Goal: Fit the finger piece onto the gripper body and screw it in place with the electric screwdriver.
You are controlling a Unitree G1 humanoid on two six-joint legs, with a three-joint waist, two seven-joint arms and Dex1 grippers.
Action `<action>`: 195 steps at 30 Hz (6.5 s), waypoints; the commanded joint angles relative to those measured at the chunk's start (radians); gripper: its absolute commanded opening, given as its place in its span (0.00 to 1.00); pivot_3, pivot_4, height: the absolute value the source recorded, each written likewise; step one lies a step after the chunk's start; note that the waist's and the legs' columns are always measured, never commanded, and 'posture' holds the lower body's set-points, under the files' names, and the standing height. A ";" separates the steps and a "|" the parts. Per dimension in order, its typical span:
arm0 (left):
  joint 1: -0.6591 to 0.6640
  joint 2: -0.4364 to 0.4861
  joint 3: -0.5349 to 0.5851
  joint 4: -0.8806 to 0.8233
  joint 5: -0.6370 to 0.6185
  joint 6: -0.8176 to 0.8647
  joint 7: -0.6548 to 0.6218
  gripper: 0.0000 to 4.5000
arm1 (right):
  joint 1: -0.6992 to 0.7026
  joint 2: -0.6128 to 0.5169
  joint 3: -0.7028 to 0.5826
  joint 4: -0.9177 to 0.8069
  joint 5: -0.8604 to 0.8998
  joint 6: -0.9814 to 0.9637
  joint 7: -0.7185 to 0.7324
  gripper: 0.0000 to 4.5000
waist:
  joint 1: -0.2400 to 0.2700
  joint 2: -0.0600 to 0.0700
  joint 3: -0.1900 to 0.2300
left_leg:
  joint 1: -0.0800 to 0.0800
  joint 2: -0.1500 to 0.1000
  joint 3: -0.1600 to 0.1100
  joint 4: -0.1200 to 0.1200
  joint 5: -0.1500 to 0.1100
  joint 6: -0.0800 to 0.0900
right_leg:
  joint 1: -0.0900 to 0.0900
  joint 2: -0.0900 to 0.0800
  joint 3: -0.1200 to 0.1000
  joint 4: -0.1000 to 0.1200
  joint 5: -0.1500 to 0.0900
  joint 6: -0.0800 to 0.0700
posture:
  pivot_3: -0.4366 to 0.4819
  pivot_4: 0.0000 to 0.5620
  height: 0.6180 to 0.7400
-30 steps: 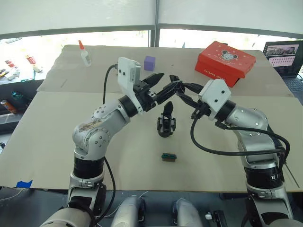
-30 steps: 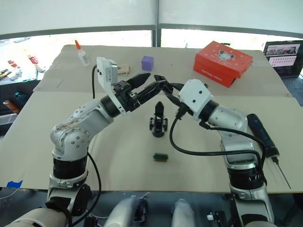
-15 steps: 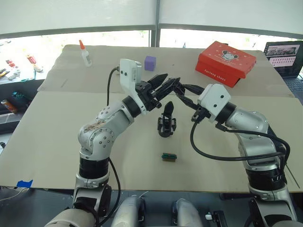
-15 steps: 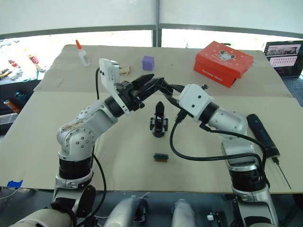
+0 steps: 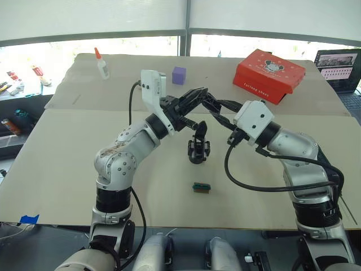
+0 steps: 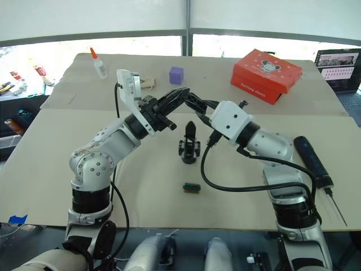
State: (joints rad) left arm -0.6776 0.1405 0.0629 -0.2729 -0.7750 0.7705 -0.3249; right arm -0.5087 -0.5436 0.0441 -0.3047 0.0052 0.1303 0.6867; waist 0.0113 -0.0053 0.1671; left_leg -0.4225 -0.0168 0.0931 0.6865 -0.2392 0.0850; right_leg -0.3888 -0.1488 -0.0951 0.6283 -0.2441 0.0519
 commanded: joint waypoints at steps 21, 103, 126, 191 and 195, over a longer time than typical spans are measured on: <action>-0.341 0.515 -0.225 0.204 0.020 0.109 -0.940 0.00 | -0.604 -0.231 0.182 0.362 0.611 0.848 0.811 0.86 | -0.005 -0.001 0.001 | -0.004 0.000 0.000 -0.001 -0.001 0.003 | -0.003 0.000 0.000 0.000 0.000 0.000 | 0.48 0.27 1.00; -0.106 0.645 -0.157 0.290 0.231 -0.159 -1.036 1.00 | -0.388 -0.100 0.020 0.216 0.617 0.603 0.657 0.07 | -0.015 -0.001 0.001 | -0.008 0.001 0.000 0.004 -0.001 0.003 | -0.006 0.000 -0.001 0.004 0.000 0.000 | 0.48 0.27 1.00; -0.184 0.172 -0.325 1.048 0.679 -0.856 -0.910 1.00 | -0.089 -0.141 -0.041 0.022 0.681 0.576 0.518 0.07 | 0.001 -0.003 0.002 | -0.011 0.000 -0.001 0.010 -0.003 0.007 | -0.006 -0.001 -0.001 0.003 0.001 0.001 | 0.48 0.27 1.00; -0.242 0.067 -0.274 1.241 0.760 -0.956 -0.971 0.51 | -0.194 0.078 0.120 0.601 0.371 0.096 0.700 0.07 | -0.012 -0.003 0.002 | -0.011 -0.001 -0.001 0.011 -0.004 0.008 | -0.006 -0.002 -0.001 0.004 0.001 0.002 | 0.48 0.27 1.00; -0.237 0.066 -0.271 1.236 0.757 -0.954 -0.966 0.51 | -0.179 0.064 0.125 0.631 0.349 0.082 0.701 0.07 | -0.013 -0.003 0.001 | -0.011 -0.001 -0.001 0.011 -0.004 0.008 | -0.005 -0.002 -0.002 0.004 0.001 0.002 | 0.48 0.27 1.00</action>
State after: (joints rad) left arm -0.9226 0.2137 -0.2122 0.9854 -0.0142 -0.1918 -1.2833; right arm -0.7162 -0.4661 0.1481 0.2873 0.4059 0.2163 1.3980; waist -0.0018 -0.0088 0.1686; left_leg -0.4330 -0.0176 0.0921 0.6977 -0.2433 0.0934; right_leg -0.3936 -0.1505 -0.0966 0.6321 -0.2429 0.0539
